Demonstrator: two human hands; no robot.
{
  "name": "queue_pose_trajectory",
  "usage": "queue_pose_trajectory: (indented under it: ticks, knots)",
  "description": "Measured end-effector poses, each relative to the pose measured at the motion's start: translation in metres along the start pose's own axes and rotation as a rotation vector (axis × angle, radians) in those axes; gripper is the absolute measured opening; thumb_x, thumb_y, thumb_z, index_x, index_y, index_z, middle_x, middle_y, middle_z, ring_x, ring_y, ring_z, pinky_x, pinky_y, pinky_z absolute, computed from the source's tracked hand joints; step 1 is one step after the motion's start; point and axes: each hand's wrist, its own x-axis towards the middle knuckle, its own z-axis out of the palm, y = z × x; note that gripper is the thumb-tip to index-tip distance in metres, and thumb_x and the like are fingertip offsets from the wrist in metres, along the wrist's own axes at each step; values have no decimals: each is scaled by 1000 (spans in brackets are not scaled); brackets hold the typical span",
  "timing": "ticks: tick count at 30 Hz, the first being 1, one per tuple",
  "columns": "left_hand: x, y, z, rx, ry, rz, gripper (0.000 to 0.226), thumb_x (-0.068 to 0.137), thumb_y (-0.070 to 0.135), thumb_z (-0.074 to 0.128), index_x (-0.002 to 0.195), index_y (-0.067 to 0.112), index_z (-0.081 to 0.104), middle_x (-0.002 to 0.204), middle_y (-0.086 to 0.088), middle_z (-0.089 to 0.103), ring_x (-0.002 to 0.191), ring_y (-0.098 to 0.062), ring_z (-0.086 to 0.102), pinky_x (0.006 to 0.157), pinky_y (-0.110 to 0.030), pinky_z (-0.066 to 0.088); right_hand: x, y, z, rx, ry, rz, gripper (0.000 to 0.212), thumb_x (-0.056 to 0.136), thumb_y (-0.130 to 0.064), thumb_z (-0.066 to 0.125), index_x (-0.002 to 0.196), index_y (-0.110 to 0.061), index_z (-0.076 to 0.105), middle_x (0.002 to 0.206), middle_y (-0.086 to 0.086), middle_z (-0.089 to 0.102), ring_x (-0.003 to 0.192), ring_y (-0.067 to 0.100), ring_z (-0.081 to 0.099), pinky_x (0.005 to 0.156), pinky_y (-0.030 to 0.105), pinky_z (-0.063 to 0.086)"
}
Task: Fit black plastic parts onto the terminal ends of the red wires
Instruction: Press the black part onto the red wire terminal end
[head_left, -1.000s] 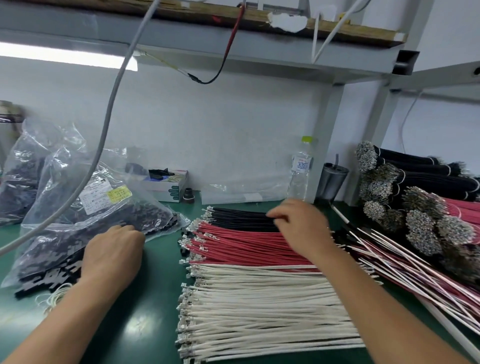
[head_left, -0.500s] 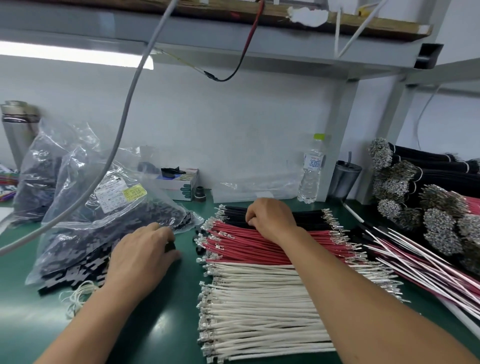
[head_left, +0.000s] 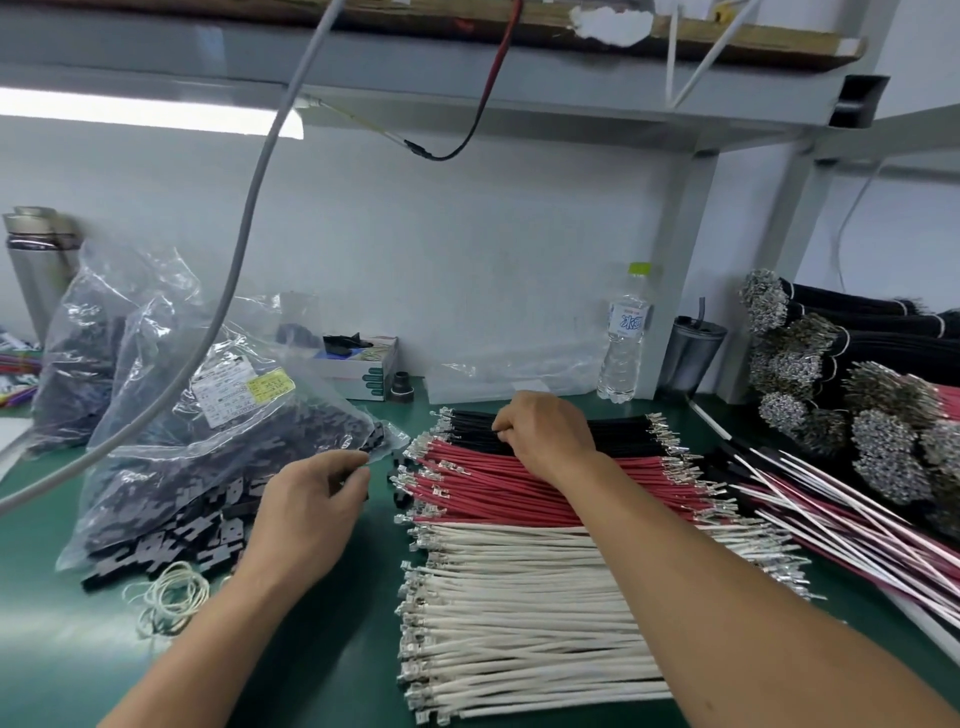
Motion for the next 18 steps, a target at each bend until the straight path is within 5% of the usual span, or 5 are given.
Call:
queue_pose_trajectory:
  ticks: [7,11,15,18]
  knots:
    - [4,-5,-2,-130,59,-10,19,97,20,69,113,22,78,75,12,75,63,0,68,59,-30,55,-10,4,-54,-133,463,-209,38,98,-6,57,132,-21,64,95,2,54,85,19,51,62,29,42]
    - [1,10,-2,-464,79,-77,32,93,-9,64,108,16,77,83,6,79,75,-15,77,57,-23,60,-31,0,-105,-39,885,-250,22,97,-12,61,114,-16,74,86,3,54,75,17,50,55,27,39]
    - [-12,35,-9,-731,-26,-57,30,80,-10,76,100,12,80,91,-4,81,83,-20,78,66,-24,63,-89,-8,-87,37,714,-313,14,98,-28,64,89,-22,73,78,-7,51,65,8,47,52,23,42]
    - [-25,52,-4,-696,-146,-7,27,75,-7,80,90,16,84,88,-9,81,78,-23,77,65,-25,63,-123,-8,-53,114,529,-293,9,93,-23,71,98,-16,76,83,-6,58,72,9,55,56,26,52]
